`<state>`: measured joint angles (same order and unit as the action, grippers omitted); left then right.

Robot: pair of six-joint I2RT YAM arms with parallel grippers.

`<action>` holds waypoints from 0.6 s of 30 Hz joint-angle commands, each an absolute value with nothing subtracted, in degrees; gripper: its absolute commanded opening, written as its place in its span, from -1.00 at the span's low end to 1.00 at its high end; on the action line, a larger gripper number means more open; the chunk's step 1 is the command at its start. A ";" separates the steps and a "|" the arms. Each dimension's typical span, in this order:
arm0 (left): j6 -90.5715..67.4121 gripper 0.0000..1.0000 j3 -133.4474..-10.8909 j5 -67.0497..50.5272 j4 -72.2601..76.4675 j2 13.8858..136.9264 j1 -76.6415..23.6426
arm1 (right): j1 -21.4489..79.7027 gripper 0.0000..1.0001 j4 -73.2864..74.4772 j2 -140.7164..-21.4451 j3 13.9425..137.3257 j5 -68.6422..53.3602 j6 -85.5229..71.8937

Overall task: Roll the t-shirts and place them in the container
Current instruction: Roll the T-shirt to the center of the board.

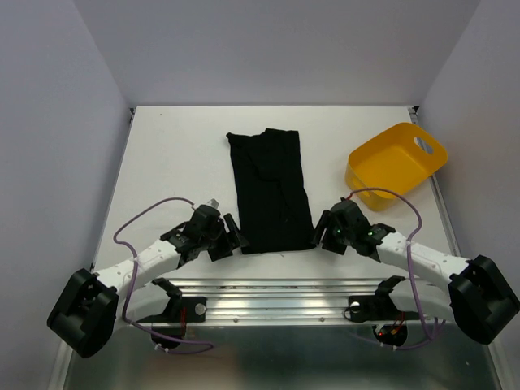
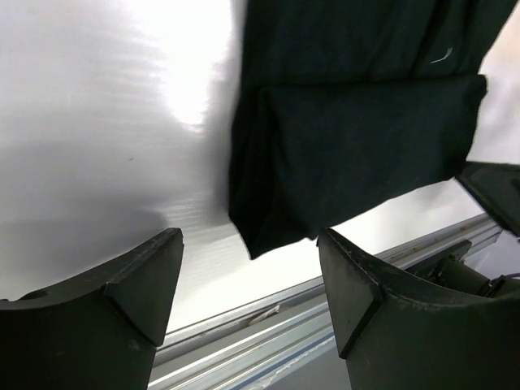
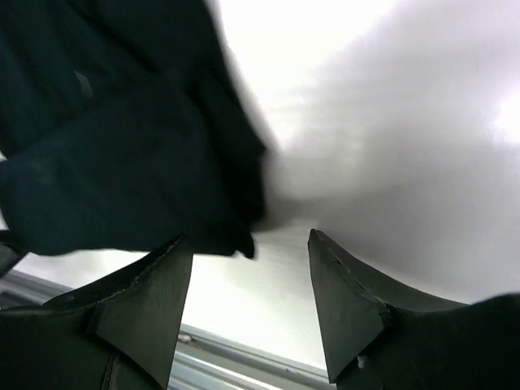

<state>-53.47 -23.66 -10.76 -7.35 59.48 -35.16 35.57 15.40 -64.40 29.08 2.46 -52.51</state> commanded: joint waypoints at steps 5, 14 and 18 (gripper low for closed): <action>-57.30 0.35 -19.07 -12.92 -0.44 59.59 -35.42 | 35.07 0.26 3.25 -62.57 20.74 -5.19 -61.35; -61.35 0.05 -12.92 -15.20 7.91 60.12 -35.68 | 35.07 -0.01 0.70 -65.56 19.42 -3.87 -62.93; -61.35 0.02 -13.27 -15.29 8.26 60.73 -35.60 | 35.07 -0.24 0.70 -66.01 19.51 -3.96 -62.93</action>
<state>-60.99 -14.22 -14.96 7.07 59.96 -35.29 35.27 2.33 -65.45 20.38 -4.25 -62.06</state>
